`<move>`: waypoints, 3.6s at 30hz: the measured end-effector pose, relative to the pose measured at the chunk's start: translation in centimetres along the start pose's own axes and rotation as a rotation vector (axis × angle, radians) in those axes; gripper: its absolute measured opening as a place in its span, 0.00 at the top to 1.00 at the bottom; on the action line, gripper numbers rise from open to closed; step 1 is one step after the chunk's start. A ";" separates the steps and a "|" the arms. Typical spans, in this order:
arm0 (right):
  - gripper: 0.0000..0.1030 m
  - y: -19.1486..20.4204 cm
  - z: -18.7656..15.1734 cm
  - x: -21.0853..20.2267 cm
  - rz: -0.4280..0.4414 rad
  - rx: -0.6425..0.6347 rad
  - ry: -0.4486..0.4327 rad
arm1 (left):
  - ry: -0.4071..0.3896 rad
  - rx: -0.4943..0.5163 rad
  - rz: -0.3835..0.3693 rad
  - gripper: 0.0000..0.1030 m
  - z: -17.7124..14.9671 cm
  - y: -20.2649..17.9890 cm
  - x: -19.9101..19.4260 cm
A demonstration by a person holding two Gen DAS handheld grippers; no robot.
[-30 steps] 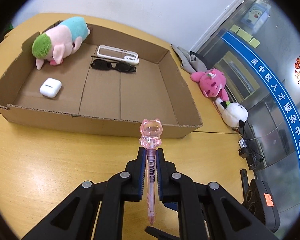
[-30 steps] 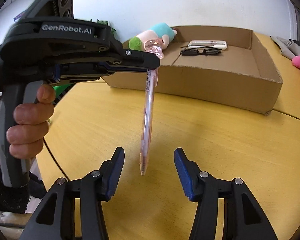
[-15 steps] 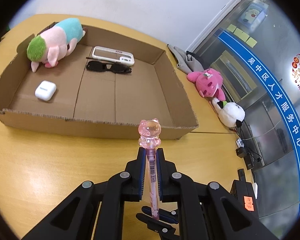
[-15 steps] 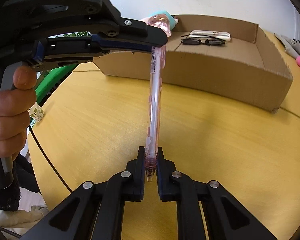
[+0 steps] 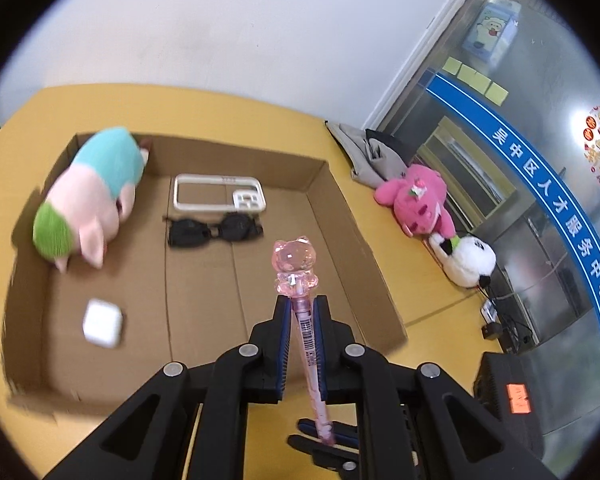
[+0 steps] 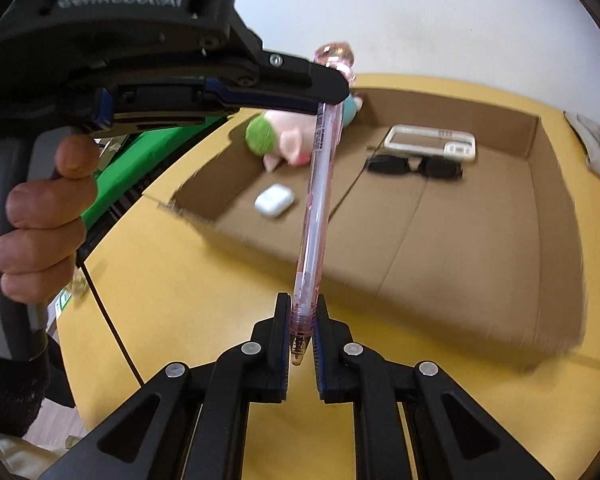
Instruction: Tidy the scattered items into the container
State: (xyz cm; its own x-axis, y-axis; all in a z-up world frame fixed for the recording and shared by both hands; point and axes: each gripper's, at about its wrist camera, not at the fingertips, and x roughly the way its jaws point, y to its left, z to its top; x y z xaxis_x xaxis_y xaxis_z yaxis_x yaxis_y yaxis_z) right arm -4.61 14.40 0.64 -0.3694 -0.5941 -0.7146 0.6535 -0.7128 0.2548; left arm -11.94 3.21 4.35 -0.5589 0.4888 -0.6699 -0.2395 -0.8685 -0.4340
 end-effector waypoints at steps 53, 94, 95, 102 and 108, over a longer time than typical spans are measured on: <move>0.15 -4.9 9.1 12.3 0.109 0.220 0.304 | 0.157 -0.022 0.226 0.41 4.7 11.6 7.2; 0.00 -2.5 1.4 -1.6 -0.290 0.109 -0.045 | -0.243 0.071 0.556 0.23 -11.3 1.3 -8.4; 0.00 -2.4 1.3 -1.5 -0.289 0.106 -0.043 | -0.242 0.066 0.555 0.23 -11.3 1.4 -8.4; 0.00 -3.1 1.8 -0.6 -0.312 0.092 -0.032 | -0.237 0.031 0.552 0.23 -11.3 2.4 -8.4; 0.00 -3.2 1.9 0.2 -0.316 0.083 -0.015 | -0.232 0.019 0.544 0.23 -11.1 3.2 -8.1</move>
State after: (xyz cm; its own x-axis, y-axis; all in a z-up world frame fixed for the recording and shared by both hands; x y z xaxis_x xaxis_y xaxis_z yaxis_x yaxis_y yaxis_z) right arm -7.99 15.82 0.87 -0.5554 -0.3439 -0.7572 0.4495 -0.8901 0.0746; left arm 0.59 -2.56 1.71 -0.7637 -0.0560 -0.6431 0.1173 -0.9917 -0.0530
